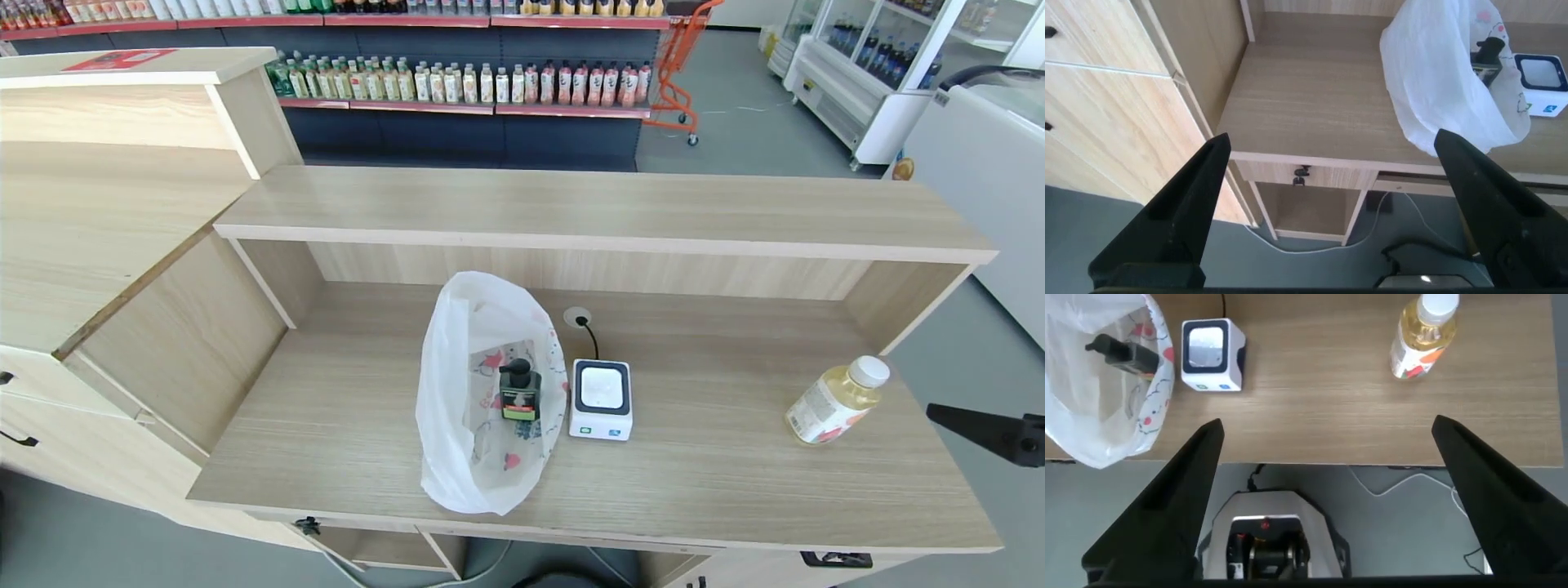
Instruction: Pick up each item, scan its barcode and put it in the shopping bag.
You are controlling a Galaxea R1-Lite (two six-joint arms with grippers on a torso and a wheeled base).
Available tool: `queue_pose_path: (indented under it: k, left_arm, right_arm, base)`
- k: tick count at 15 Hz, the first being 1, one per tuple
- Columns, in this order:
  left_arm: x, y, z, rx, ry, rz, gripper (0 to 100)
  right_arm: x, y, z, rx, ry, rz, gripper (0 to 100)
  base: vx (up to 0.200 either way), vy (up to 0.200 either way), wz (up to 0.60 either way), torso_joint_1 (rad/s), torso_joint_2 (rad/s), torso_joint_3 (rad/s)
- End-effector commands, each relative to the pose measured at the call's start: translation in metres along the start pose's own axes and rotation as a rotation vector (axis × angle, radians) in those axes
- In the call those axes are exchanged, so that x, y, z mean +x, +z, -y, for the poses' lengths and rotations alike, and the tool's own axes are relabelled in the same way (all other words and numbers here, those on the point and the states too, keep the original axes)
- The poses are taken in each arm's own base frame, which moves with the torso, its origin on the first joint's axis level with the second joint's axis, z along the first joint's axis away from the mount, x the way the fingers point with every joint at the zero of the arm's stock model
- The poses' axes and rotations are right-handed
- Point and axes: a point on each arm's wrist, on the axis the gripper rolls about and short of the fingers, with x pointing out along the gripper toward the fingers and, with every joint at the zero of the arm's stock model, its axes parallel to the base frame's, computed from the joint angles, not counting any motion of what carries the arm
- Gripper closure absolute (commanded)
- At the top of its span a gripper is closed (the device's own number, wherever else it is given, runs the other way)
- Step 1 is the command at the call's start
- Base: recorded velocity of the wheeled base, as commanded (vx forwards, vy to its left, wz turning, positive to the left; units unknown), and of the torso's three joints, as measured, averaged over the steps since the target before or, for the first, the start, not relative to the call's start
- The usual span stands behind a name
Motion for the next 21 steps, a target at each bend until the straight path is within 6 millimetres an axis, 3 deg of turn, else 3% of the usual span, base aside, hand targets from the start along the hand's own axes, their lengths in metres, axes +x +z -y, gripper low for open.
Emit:
queue_pose_path:
  k: [1, 7, 13, 15, 18, 21]
  left_arm:
    - [0.0, 0.0, 0.0, 0.001, 0.0, 0.0, 0]
    - [0.0, 0.0, 0.0, 0.001, 0.0, 0.0, 0]
    - [0.0, 0.0, 0.0, 0.001, 0.0, 0.0, 0]
    - [0.0, 0.0, 0.0, 0.001, 0.0, 0.0, 0]
    - [0.0, 0.0, 0.0, 0.001, 0.0, 0.0, 0]
    - [0.0, 0.0, 0.0, 0.001, 0.0, 0.0, 0]
  right_arm:
    - [0.007, -0.001, 0.005, 0.018, -0.035, -0.027, 0]
    - [0.001, -0.013, 0.019, 0.087, -0.149, -0.116, 0]
    - [0.0, -0.02, 0.019, 0.091, -0.144, -0.143, 0]
    - [0.002, -0.028, 0.02, 0.089, -0.152, -0.178, 0]
    - [0.008, -0.048, 0.022, 0.002, -0.142, -0.283, 0]
    - [0.027, -0.063, 0.029, -0.133, -0.194, -0.417, 0]
  base:
    - [0.0, -0.2, 0.0, 0.007, 0.0, 0.002]
    - [0.0, -0.2, 0.0, 0.003, 0.0, -0.002]
    - [0.0, -0.2, 0.0, 0.003, 0.0, 0.003]
    - [0.2, -0.2, 0.0, 0.002, 0.0, 0.007]
    - [0.0, 0.0, 0.0, 0.0, 0.0, 0.0]
    - [0.0, 0.0, 0.0, 0.0, 0.0, 0.0]
